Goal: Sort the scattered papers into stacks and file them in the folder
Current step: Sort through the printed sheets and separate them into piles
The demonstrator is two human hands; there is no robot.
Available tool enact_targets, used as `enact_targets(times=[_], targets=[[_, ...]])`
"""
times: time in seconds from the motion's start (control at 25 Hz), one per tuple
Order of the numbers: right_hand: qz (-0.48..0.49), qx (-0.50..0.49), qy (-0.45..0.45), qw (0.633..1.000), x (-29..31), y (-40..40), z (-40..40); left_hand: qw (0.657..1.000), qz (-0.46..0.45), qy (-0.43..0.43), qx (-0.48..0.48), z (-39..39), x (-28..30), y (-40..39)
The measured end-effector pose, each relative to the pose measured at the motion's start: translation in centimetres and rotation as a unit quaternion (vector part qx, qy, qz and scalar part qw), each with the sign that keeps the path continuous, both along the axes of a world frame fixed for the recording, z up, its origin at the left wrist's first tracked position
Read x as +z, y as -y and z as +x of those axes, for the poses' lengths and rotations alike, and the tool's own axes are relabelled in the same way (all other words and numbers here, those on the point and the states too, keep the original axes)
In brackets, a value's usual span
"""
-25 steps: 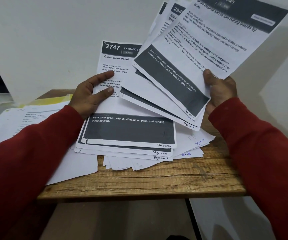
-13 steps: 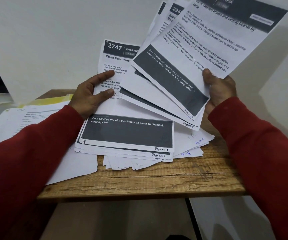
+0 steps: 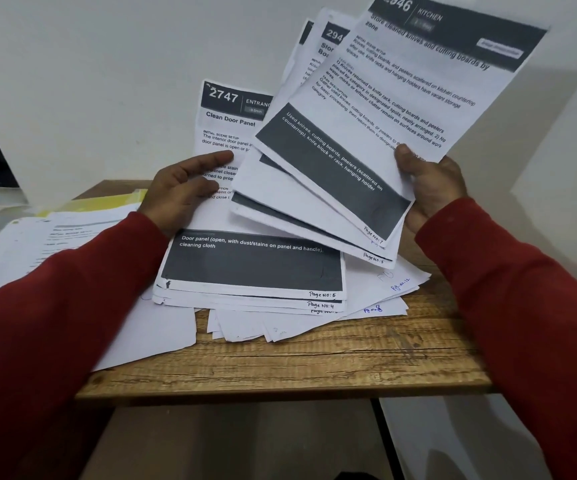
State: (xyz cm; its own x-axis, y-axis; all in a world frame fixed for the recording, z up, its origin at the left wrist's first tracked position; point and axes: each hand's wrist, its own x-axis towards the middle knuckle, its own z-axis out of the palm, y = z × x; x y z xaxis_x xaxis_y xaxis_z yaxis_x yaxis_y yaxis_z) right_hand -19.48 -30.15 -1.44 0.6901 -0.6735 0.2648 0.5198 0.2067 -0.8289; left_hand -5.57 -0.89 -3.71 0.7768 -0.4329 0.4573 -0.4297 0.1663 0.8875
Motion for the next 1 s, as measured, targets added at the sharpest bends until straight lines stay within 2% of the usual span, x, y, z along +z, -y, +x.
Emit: enact_targets(times=[0.2,0.36,0.52,0.72,0.88,1.0], targets=[[-0.076,0.097,-0.057,0.991,-1.0,-2.2,-0.1,0.998,-0.002,-0.063,0.011,-1.1,0.5,0.5],[-0.154,0.138,-0.075,0.975,-1.5,-3.1,0.2,0.999,0.014,-0.023,0.025,-1.5,0.0,0.5],[-0.144,0.103,-0.07,0.982,-1.3,-2.9,0.2,0.995,0.002,0.008,0.1,-1.3,0.3,0.2],[-0.099,-0.066,-0.034,0.992,-0.2,-1.0,0.3,0.996,-0.013,0.012,0.092,-1.6,0.2,0.4],[-0.062,-0.01,-0.014,0.998,-0.1,-1.2,0.0,0.996,-0.027,0.011,0.089,-1.5,0.4,0.4],[-0.115,0.038,-0.044,0.992,-0.6,-1.5,-0.1,0.995,-0.023,0.014,0.094,-1.7,0.4,0.5]])
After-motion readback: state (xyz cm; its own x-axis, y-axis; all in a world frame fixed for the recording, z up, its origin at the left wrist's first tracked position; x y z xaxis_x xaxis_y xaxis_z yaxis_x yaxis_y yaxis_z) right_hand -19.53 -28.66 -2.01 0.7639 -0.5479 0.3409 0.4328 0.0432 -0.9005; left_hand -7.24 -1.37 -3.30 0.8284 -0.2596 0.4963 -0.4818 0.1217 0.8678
